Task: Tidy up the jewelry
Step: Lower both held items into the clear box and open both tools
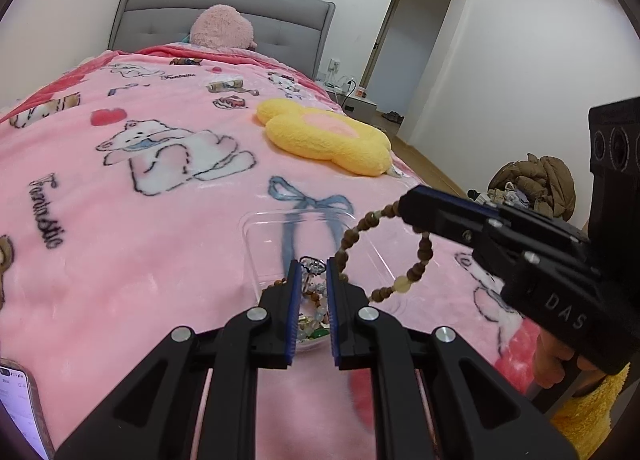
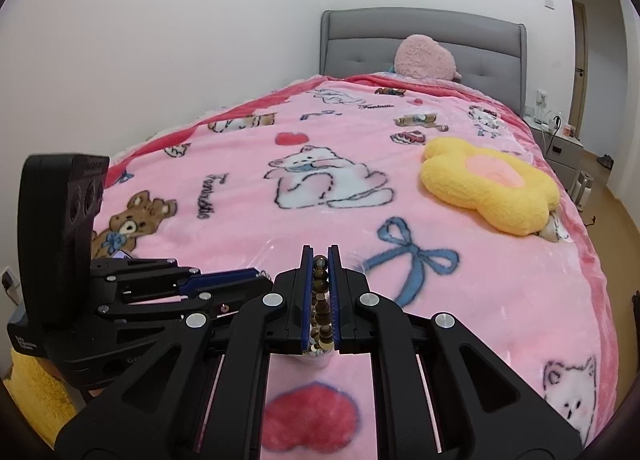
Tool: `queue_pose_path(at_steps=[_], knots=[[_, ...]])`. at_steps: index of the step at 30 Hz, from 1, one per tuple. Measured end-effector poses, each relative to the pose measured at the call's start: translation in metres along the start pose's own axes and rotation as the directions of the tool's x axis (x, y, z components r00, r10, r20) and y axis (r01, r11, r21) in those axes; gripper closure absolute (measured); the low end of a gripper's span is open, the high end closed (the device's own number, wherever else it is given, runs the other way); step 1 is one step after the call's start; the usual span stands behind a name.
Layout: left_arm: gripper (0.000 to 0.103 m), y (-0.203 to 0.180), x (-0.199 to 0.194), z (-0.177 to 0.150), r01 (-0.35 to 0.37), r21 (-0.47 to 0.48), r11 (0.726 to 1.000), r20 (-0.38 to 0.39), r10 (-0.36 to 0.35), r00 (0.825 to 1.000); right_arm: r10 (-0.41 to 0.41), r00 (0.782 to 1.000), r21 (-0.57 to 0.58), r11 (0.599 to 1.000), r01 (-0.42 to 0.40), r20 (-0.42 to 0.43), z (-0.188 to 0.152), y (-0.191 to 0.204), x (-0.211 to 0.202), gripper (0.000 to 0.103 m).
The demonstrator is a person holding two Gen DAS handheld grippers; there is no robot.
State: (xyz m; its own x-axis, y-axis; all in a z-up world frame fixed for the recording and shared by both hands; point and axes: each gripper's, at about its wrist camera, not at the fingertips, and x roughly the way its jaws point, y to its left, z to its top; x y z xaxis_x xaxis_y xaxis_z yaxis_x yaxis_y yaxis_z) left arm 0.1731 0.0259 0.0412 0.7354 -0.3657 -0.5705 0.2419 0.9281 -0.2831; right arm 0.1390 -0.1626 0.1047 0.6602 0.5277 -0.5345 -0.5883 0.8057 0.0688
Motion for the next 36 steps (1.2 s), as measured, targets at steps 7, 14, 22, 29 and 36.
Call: queue_pose_path(at_steps=[7, 14, 22, 29, 36], knots=[[0.091, 0.0, 0.008, -0.002, -0.011, 0.011, 1.0, -0.029, 0.012, 1.0, 0.011, 0.999, -0.012, 1.0, -0.012, -0.052, -0.012, 0.001, 0.012, 0.096], [0.091, -0.004, 0.01, -0.005, -0.018, 0.031, 0.999, -0.046, 0.02, 0.999, 0.021, 0.996, -0.003, 1.0, -0.021, -0.091, -0.022, -0.002, 0.023, 0.096], [0.091, -0.007, 0.013, -0.008, -0.028, 0.046, 0.999, -0.055, 0.03, 0.998, 0.037, 0.993, 0.009, 0.999, -0.037, -0.113, -0.027, -0.003, 0.027, 0.096], [0.091, -0.008, 0.013, -0.01, -0.035, 0.051, 0.998, -0.056, 0.038, 0.998, 0.055, 0.993, 0.025, 0.998, -0.052, -0.108, -0.03, -0.005, 0.027, 0.095], [0.091, -0.007, 0.013, -0.009, -0.045, 0.057, 0.997, -0.057, 0.048, 0.997, 0.051, 0.995, 0.027, 0.998, -0.049, -0.089, -0.029, -0.009, 0.021, 0.094]])
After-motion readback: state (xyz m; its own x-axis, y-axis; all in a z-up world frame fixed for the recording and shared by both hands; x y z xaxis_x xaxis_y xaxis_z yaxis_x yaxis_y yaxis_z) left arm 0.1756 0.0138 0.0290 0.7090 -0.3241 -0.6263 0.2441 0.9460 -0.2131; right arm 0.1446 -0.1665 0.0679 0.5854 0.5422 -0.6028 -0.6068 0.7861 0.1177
